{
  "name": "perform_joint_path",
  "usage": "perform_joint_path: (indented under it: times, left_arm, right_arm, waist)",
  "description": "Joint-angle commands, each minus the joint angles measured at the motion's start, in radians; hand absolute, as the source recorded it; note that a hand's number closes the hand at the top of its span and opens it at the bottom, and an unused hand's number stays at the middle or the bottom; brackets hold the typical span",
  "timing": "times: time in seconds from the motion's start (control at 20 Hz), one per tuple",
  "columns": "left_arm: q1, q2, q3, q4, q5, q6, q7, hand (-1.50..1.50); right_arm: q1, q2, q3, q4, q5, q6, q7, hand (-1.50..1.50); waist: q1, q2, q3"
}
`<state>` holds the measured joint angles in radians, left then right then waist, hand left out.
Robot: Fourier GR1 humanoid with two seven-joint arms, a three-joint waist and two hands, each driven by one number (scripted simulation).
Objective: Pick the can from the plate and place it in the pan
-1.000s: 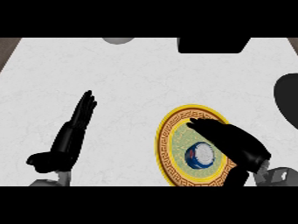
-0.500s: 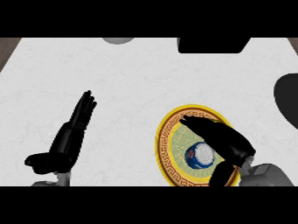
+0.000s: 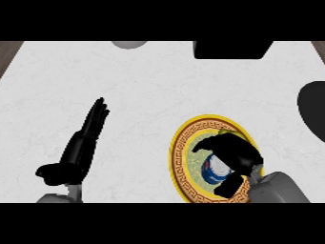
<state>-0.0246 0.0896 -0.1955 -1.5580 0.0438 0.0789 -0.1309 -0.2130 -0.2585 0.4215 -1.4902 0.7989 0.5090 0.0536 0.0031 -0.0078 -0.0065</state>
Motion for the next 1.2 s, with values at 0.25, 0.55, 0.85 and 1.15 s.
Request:
perform_joint_path:
  times: [0.25,0.55,0.85,1.15]
  left_arm:
    - [-0.042,0.014,0.069,0.037,0.028,-0.046,0.002,0.00]
    - [0.019,-0.042,-0.009,-0.066,-0.031,0.000,0.065,0.00]
    - [-0.015,0.001,0.049,-0.033,-0.007,-0.020,0.035,0.00]
    - [-0.023,-0.013,0.027,-0.017,-0.015,-0.024,0.039,0.00]
  right_arm:
    - [0.009,-0.012,0.043,0.127,0.146,-0.124,-0.145,1.50]
    - [0.012,0.014,-0.008,0.066,0.190,-0.194,-0.148,1.50]
    - [-0.071,0.111,-0.375,0.174,0.156,-0.327,0.289,1.50]
    - [-0.212,0.136,-0.473,0.219,0.363,-0.580,0.616,1.50]
  waist:
    - [-0.001,0.008,0.007]
    - [-0.001,0.007,0.007]
    - [-0.013,0.015,0.007]
    - [0.012,0.015,0.006]
